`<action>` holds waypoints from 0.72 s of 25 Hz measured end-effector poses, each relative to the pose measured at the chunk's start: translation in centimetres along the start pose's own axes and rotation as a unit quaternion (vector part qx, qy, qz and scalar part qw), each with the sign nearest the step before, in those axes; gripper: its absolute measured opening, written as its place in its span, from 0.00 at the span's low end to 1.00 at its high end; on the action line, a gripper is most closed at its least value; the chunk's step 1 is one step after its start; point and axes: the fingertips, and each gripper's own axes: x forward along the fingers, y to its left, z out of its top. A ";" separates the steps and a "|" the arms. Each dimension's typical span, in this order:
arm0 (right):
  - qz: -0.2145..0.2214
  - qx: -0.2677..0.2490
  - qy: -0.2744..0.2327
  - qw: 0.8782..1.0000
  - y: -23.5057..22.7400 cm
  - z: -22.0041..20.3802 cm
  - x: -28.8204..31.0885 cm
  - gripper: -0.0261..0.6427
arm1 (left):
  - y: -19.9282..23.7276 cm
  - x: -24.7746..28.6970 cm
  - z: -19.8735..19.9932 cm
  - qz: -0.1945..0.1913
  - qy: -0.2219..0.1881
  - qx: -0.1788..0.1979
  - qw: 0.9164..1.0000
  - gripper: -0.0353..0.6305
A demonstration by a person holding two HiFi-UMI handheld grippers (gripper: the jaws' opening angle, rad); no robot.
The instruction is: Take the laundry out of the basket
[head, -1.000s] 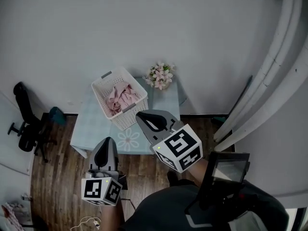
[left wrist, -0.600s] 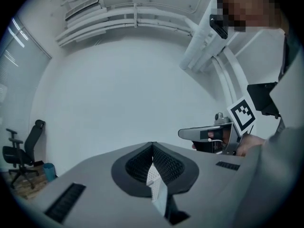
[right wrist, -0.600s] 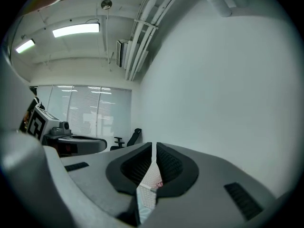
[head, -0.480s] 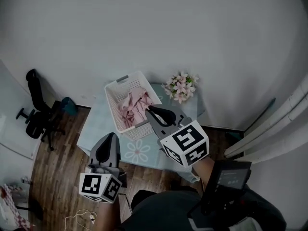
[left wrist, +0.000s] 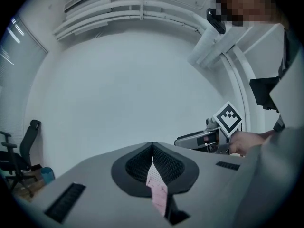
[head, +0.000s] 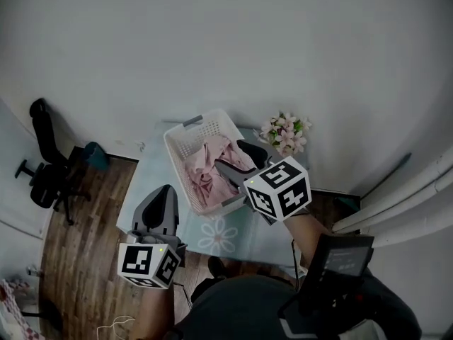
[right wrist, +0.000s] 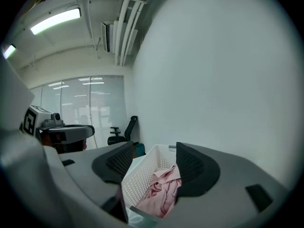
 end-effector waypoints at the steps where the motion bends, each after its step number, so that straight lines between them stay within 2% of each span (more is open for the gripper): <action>1: 0.000 0.008 0.009 1.000 -0.3 -0.3 1.2 0.46 | 1.0 0.5 0.1 -0.003 0.001 0.003 1.000 0.07; 8: 0.001 0.040 0.100 0.994 -2.5 -3.9 9.3 0.74 | 7.1 4.1 -1.4 -0.006 0.017 0.005 1.000 0.07; 15: 0.005 0.057 0.224 0.973 -3.9 -10.7 15.7 0.81 | 11.9 7.5 -6.2 -0.002 0.063 0.000 0.998 0.07; 18: -0.004 0.061 0.273 0.960 -4.7 -13.8 17.4 0.81 | 13.5 8.7 -9.1 -0.001 0.086 -0.021 0.996 0.07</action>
